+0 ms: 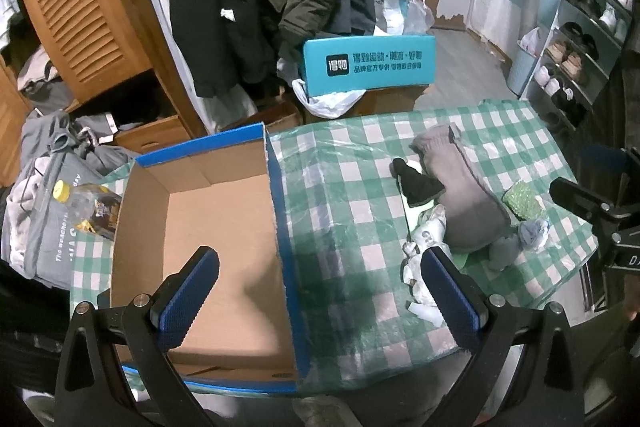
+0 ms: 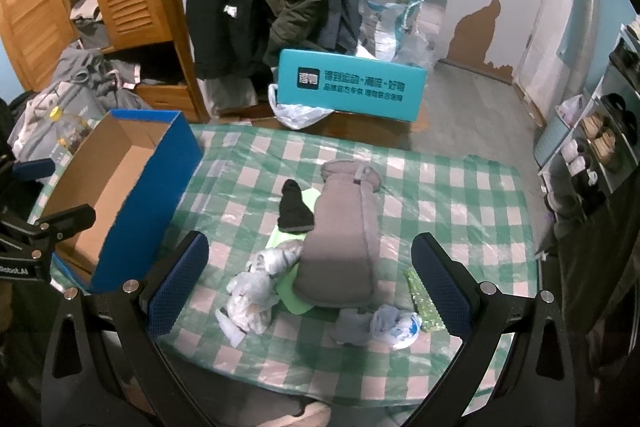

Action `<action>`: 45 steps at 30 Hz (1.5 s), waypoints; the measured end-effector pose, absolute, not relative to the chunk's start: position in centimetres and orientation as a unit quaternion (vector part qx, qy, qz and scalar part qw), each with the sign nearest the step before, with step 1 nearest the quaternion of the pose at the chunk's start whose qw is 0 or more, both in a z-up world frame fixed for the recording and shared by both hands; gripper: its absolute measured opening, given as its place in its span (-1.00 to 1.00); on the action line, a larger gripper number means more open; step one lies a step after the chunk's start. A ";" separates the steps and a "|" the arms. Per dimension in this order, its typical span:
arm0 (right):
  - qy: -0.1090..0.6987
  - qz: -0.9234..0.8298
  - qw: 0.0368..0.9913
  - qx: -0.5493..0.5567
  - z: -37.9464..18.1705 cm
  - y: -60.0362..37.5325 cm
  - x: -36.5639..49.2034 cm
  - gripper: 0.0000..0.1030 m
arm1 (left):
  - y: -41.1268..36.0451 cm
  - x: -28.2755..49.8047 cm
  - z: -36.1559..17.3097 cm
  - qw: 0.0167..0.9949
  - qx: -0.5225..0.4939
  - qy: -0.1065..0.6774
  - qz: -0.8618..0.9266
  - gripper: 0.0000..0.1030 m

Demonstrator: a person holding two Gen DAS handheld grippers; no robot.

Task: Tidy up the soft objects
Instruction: 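Move left gripper to the white plastic bag while right gripper approaches the green scrubber pad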

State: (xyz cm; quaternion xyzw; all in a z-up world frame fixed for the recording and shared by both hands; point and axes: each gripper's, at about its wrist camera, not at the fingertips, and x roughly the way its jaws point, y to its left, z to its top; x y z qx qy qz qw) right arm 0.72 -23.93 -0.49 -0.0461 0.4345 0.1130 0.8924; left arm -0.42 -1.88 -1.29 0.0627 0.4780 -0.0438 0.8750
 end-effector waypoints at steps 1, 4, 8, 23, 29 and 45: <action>0.436 0.111 0.892 -0.046 -0.5 -24.0 0.9 0.95 | -2.0 -0.3 -1.5 0.873 0.064 0.481 -0.044 0.98; 0.440 0.106 0.891 -0.046 -0.7 -24.7 1.0 0.95 | -2.5 0.0 -1.9 0.868 0.064 0.491 -0.049 0.98; 0.447 0.099 0.888 -0.043 -1.0 -25.6 1.2 0.95 | -3.0 1.2 -2.6 0.858 0.063 0.507 -0.058 0.98; 0.473 0.074 0.878 -0.015 -2.4 -29.7 1.9 0.95 | -6.0 3.2 -5.4 0.835 0.057 0.543 -0.071 0.98; 0.486 0.060 0.872 0.001 -3.3 -31.8 2.5 0.95 | -7.3 4.1 -7.0 0.824 0.054 0.560 -0.073 0.98; 0.541 0.015 0.841 0.023 -7.9 -36.5 4.6 0.95 | -11.2 6.7 -11.8 0.794 0.067 0.597 -0.093 0.98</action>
